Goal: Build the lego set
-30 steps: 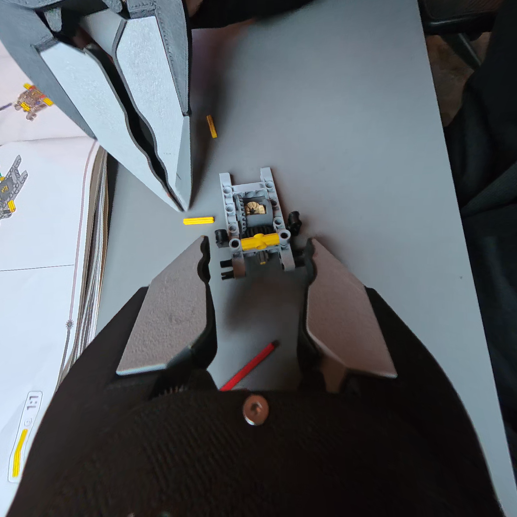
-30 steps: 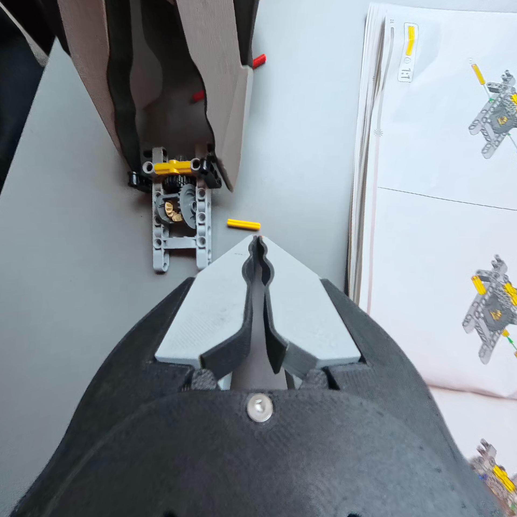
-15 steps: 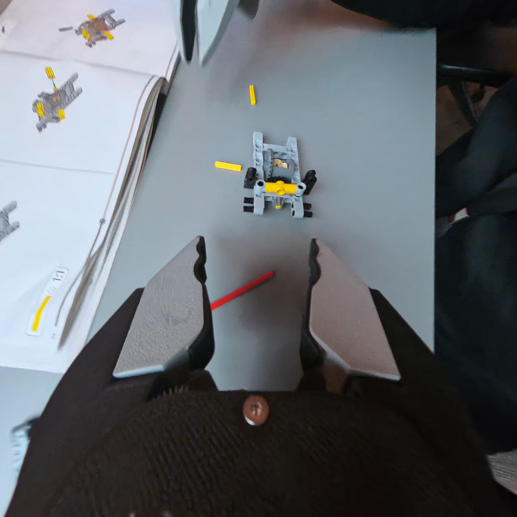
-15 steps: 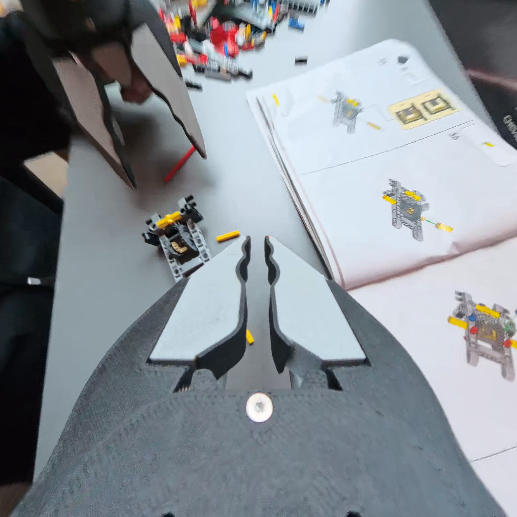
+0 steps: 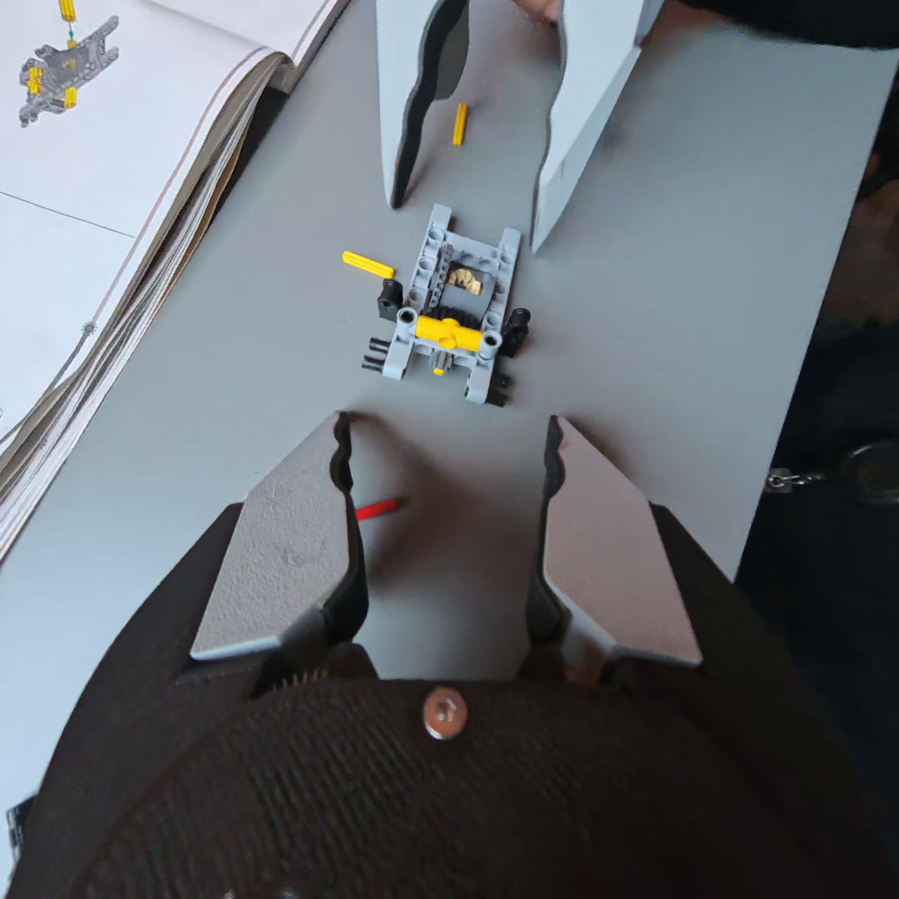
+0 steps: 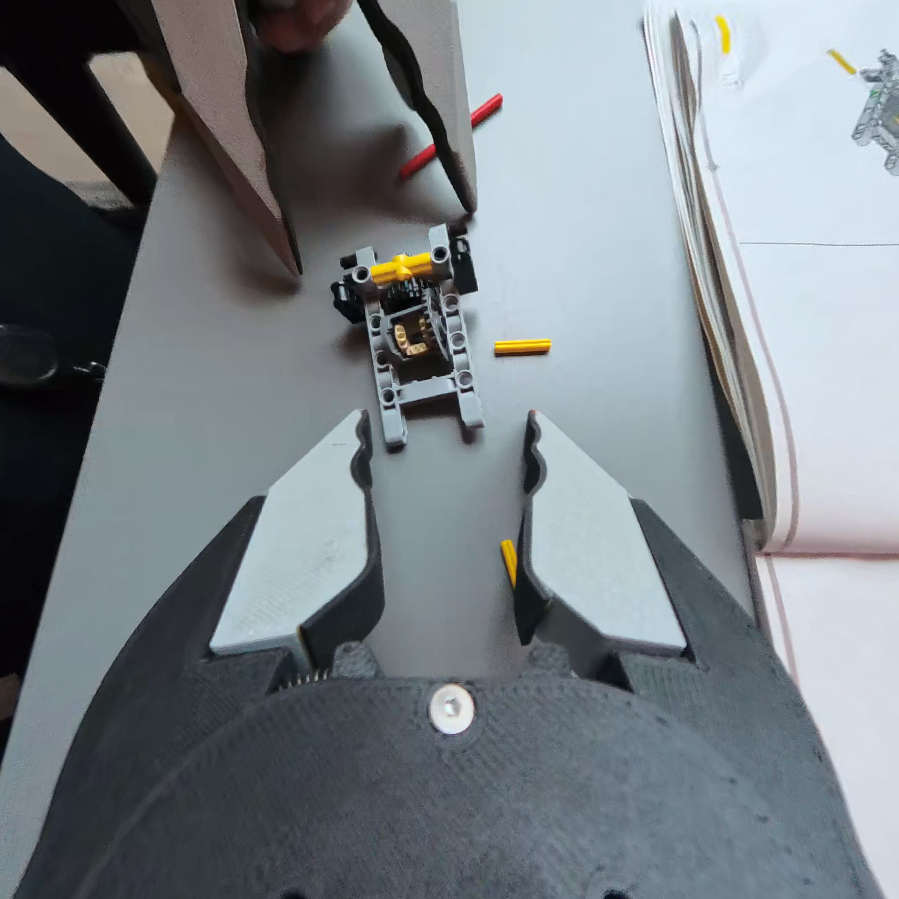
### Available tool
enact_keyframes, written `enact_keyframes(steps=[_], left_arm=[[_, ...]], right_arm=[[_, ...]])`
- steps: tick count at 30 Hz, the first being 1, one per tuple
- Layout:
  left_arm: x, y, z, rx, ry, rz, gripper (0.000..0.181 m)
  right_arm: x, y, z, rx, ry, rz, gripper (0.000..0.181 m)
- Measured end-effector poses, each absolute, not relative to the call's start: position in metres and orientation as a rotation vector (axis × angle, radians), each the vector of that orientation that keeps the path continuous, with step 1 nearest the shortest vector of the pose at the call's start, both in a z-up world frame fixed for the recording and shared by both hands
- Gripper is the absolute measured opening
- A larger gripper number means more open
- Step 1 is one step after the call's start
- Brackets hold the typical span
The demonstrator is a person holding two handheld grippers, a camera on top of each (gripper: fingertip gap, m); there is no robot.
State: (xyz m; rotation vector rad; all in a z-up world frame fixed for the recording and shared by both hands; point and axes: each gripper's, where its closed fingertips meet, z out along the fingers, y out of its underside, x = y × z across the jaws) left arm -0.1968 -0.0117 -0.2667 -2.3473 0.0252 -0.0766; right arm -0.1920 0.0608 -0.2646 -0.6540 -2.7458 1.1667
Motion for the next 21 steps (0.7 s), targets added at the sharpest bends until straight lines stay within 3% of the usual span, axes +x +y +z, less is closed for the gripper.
enact_keyframes(steps=[9, 21], left_arm=[[-0.207, -0.008, -0.267, -2.347, -0.03, -0.04, 0.077], [-0.228, -0.04, -0.268, -2.358, -0.162, 0.066, 0.076]], right_arm=[[-0.168, 0.053, -0.265, -0.656, -2.768, 1.147, 0.049], [-0.141, 0.023, -0.264, -0.729, -2.757, 1.15, 0.05]])
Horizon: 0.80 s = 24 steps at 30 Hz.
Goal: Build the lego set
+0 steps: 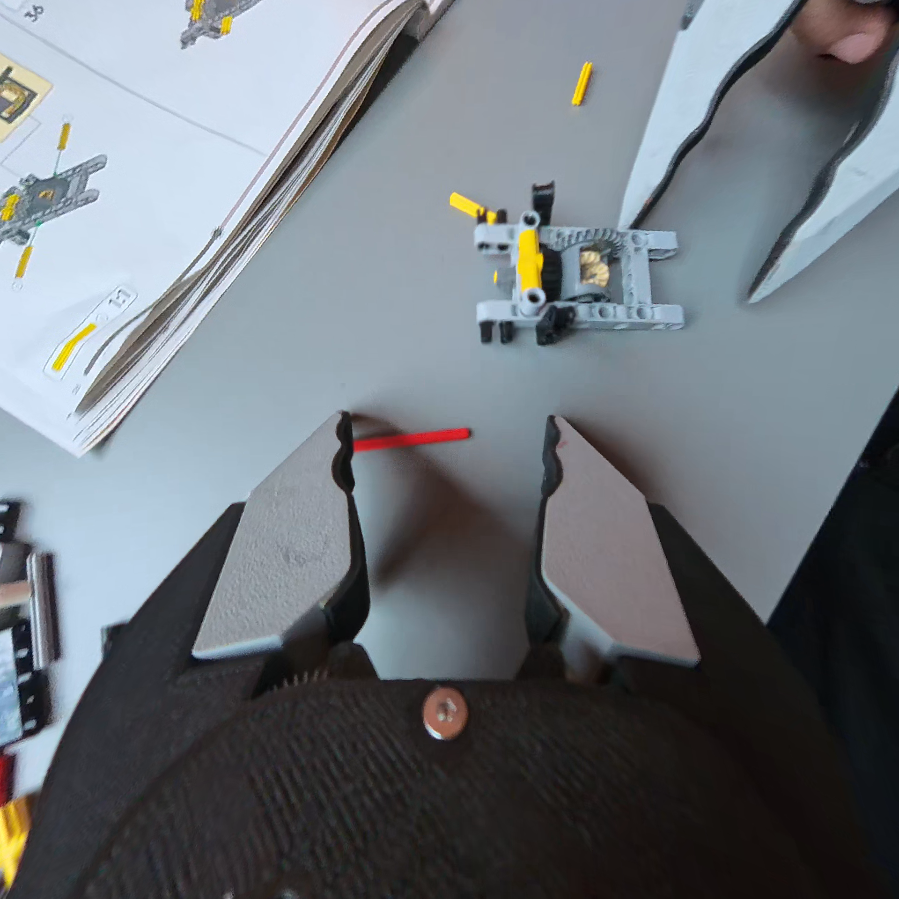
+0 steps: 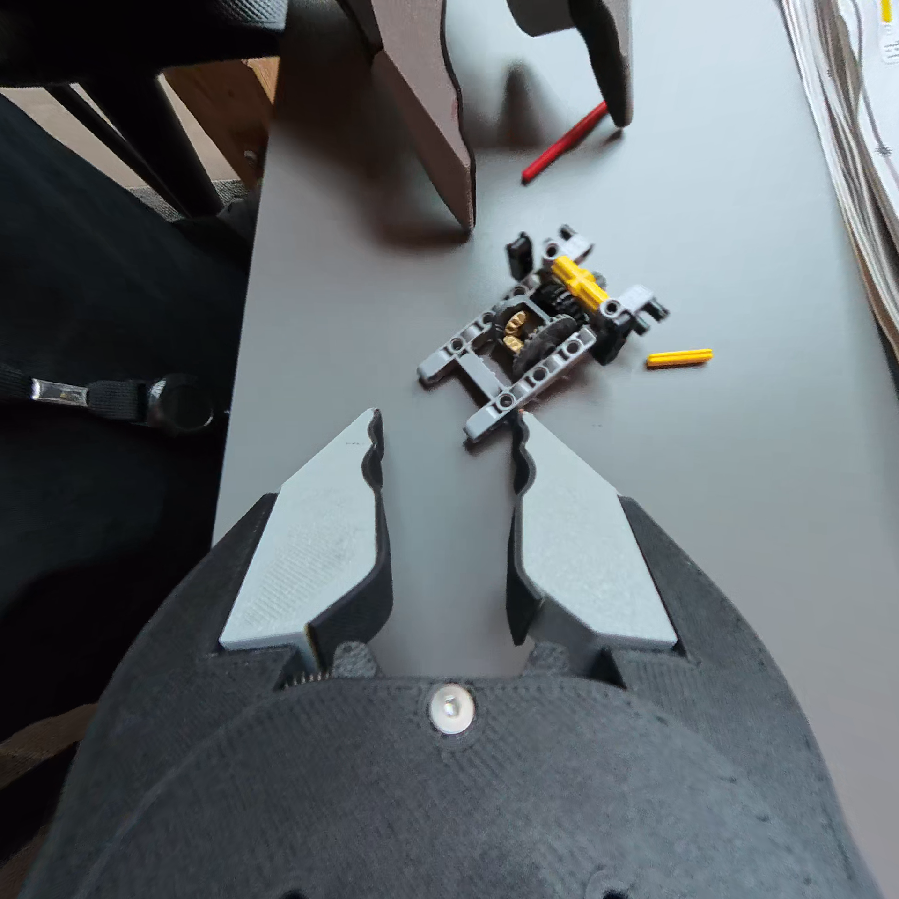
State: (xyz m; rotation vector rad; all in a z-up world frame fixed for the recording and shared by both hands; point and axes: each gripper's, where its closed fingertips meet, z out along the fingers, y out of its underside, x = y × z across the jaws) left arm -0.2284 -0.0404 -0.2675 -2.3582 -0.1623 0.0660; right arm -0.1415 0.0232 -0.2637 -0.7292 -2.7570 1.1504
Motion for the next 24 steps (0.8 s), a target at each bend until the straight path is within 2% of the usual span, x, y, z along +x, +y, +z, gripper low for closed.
enact_keyframes(steps=[7, 12, 13, 16, 24], left_arm=[[-0.223, -0.061, -0.266, -2.364, -0.18, 0.084, 0.076], [-0.212, -0.061, -0.263, -2.363, -0.152, 0.066, 0.076], [-0.211, -0.061, -0.262, -2.367, -0.14, 0.079, 0.075], [-0.208, -0.059, -0.254, -2.361, -0.104, 0.093, 0.074], [-0.205, -0.055, -0.245, -2.358, -0.12, 0.04, 0.073]], right_arm=[[-0.134, 0.0, -0.261, -0.679, -2.729, 1.232, 0.051], [-0.143, 0.026, -0.244, -0.649, -2.677, 1.234, 0.052], [-0.15, 0.038, -0.24, -0.631, -2.655, 1.211, 0.05], [-0.179, 0.073, -0.229, -0.531, -2.594, 1.123, 0.031], [-0.239, 0.061, -0.238, 0.099, -2.756, 0.759, 0.016]])
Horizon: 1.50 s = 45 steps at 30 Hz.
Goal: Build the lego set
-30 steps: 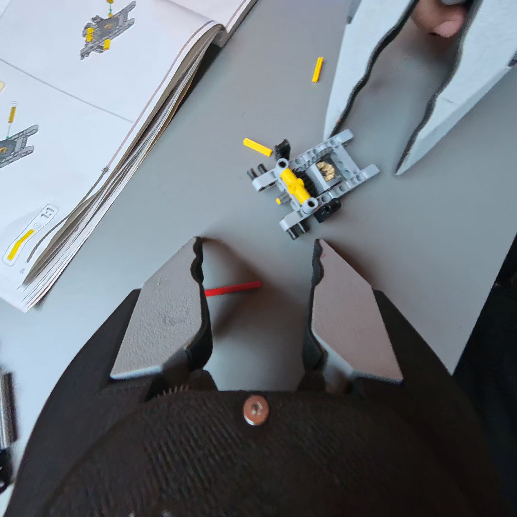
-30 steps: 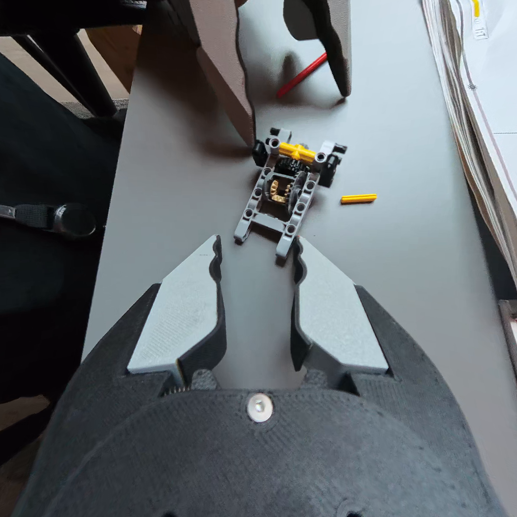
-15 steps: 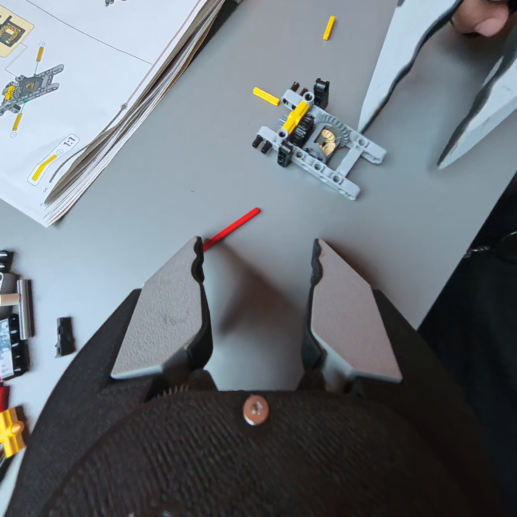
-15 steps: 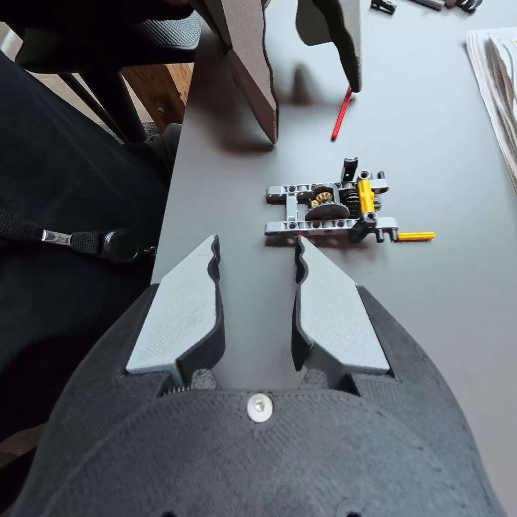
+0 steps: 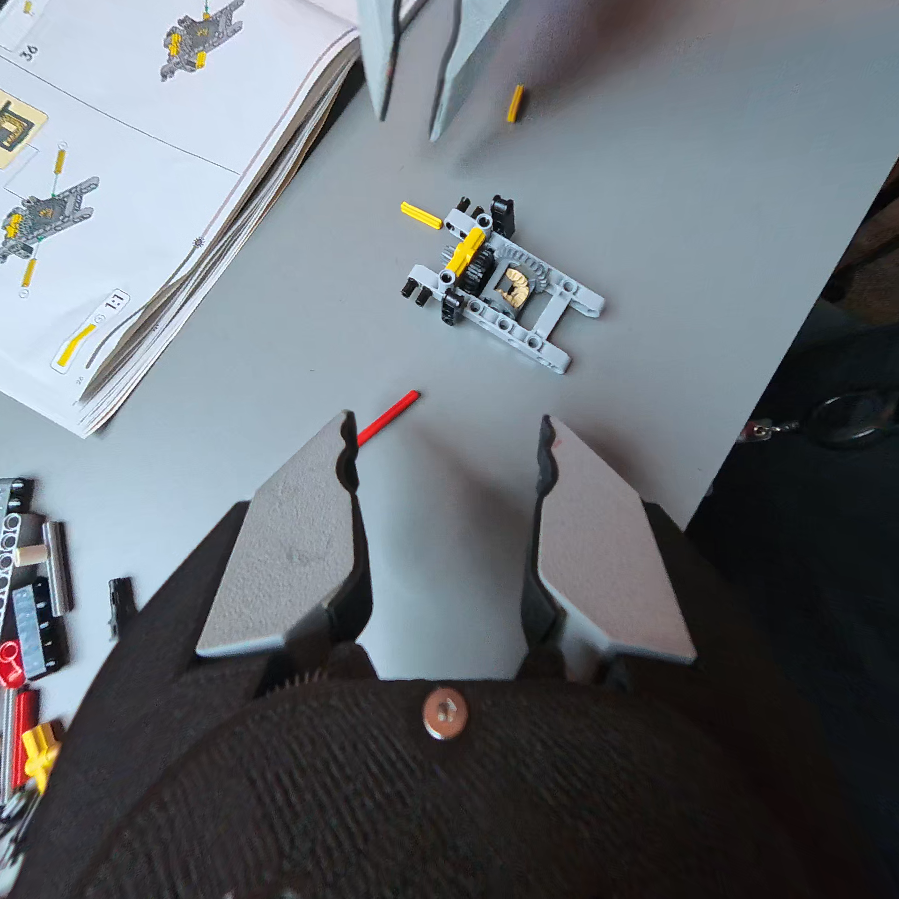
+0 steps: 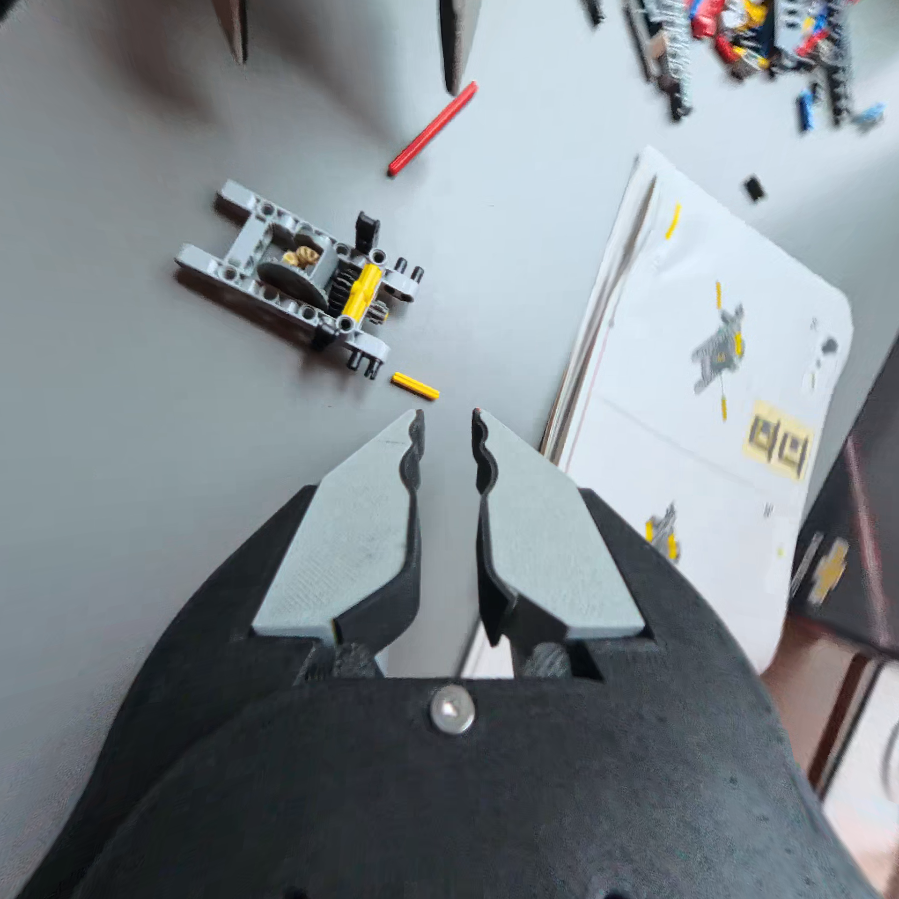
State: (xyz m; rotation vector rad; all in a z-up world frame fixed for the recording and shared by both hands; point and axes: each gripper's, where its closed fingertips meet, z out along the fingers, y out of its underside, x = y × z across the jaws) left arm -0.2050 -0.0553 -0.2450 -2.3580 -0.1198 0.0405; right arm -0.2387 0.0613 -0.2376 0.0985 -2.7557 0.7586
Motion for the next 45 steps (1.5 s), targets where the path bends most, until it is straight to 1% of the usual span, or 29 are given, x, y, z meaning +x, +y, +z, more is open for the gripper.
enact_keyframes(steps=[3, 9, 10, 11, 12, 13, 15, 18, 21, 22, 23, 25, 26, 30, 39, 45], left_arm=[[-0.206, -0.063, -0.246, -2.38, -0.129, 0.069, 0.073], [-0.213, -0.073, -0.249, -2.36, -0.21, 0.057, 0.073], [-0.214, -0.073, -0.25, -2.361, -0.218, 0.056, 0.073], [-0.216, -0.073, -0.25, -2.363, -0.221, 0.055, 0.073], [-0.217, -0.072, -0.25, -2.361, -0.222, 0.053, 0.073], [-0.218, -0.071, -0.25, -2.359, -0.222, 0.051, 0.073], [-0.22, -0.067, -0.247, -2.35, -0.214, 0.044, 0.072], [-0.222, -0.054, -0.238, -2.336, -0.151, 0.04, 0.068], [-0.219, -0.028, -0.222, -2.329, -0.038, 0.025, 0.048], [-0.215, -0.017, -0.216, -2.327, 0.004, 0.005, 0.044], [-0.209, -0.005, -0.21, -2.318, 0.054, -0.023, 0.044], [-0.194, 0.018, -0.202, -2.301, 0.167, -0.069, 0.032], [-0.19, 0.027, -0.201, -2.305, 0.202, -0.067, 0.026], [-0.171, 0.051, -0.208, -2.333, 0.28, -0.102, 0.023], [-0.135, 0.064, -0.216, -2.339, 0.359, -0.189, 0.003], [-0.13, 0.066, -0.218, -2.31, 0.39, -0.16, 0.002]], right_arm=[[-0.243, 0.056, -0.249, 0.289, -2.849, 0.623, 0.019], [-0.237, 0.049, -0.266, 0.554, -2.933, 0.531, 0.016], [-0.236, 0.049, -0.269, 0.579, -2.944, 0.517, 0.014], [-0.234, 0.049, -0.27, 0.603, -2.952, 0.508, 0.005], [-0.232, 0.049, -0.271, 0.617, -2.951, 0.509, 0.0], [-0.232, 0.048, -0.271, 0.61, -2.945, 0.525, 0.0], [-0.232, 0.049, -0.271, 0.504, -2.961, 0.583, 0.0], [-0.236, 0.06, -0.27, 0.176, -3.012, 0.648, 0.0], [-0.227, 0.066, -0.254, -0.132, -2.987, 0.832, 0.0], [-0.22, 0.066, -0.246, -0.208, -2.977, 0.897, 0.0], [-0.213, 0.065, -0.238, -0.275, -2.951, 0.948, 0.0], [-0.199, 0.064, -0.224, -0.363, -2.886, 1.002, 0.0], [-0.192, 0.063, -0.219, -0.391, -2.86, 1.015, 0.0], [-0.168, 0.062, -0.215, -0.457, -2.781, 0.979, 0.0], [-0.135, 0.062, -0.218, -0.501, -2.718, 0.952, 0.0], [-0.133, 0.064, -0.218, -0.505, -2.636, 0.985, 0.0]])
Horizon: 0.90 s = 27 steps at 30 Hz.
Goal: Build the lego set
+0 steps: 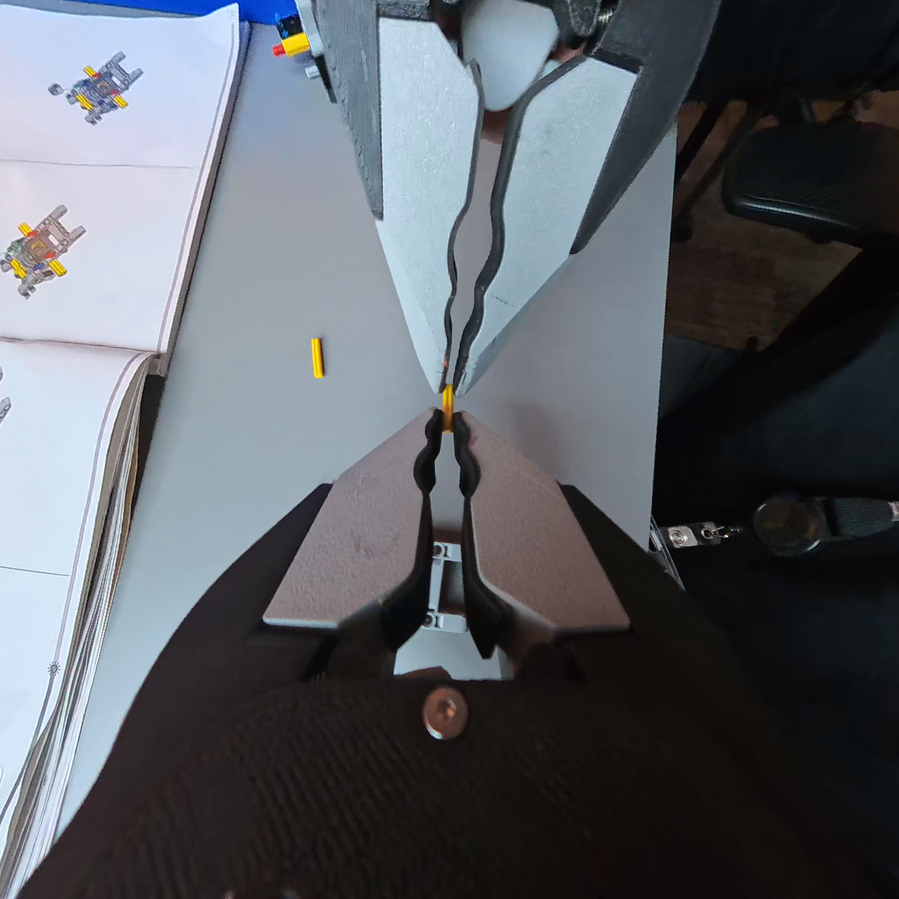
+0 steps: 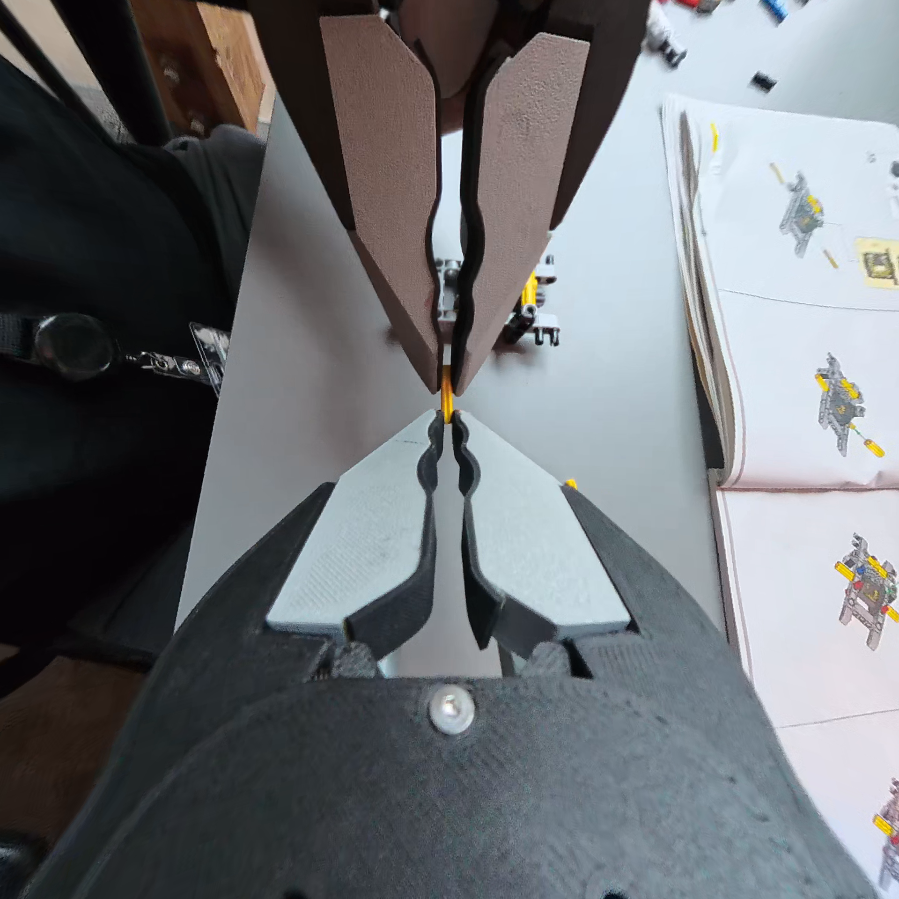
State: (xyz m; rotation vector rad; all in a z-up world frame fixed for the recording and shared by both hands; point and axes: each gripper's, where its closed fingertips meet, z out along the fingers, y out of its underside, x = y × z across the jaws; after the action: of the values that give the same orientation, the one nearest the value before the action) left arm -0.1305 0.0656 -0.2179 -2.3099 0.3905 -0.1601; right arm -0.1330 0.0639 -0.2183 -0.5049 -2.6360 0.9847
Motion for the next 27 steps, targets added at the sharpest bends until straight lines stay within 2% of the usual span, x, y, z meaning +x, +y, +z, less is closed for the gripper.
enact_keyframes(steps=[2, 4, 9, 12, 15, 27], left_arm=[[-0.132, 0.064, -0.214, -2.276, 0.378, -0.16, 0.001], [-0.133, 0.061, -0.208, -2.229, 0.372, -0.163, 0.001], [-0.132, 0.055, -0.198, -2.141, 0.384, -0.168, 0.001], [-0.129, 0.056, -0.193, -2.083, 0.414, -0.137, 0.001], [-0.13, 0.057, -0.189, -2.049, 0.433, -0.097, 0.001], [-0.128, 0.056, -0.187, -1.982, 0.48, -0.027, 0.001]], right_arm=[[-0.134, 0.065, -0.214, -0.514, -2.576, 1.065, 0.003], [-0.134, 0.067, -0.21, -0.547, -2.532, 1.182, 0.014], [-0.13, 0.058, -0.195, -0.609, -2.453, 1.513, 0.018], [-0.133, 0.056, -0.193, -0.638, -2.439, 1.54, 0.015], [-0.13, 0.052, -0.194, -0.628, -2.461, 1.567, 0.004], [-0.13, 0.05, -0.185, -0.659, -2.43, 1.69, 0.001]])
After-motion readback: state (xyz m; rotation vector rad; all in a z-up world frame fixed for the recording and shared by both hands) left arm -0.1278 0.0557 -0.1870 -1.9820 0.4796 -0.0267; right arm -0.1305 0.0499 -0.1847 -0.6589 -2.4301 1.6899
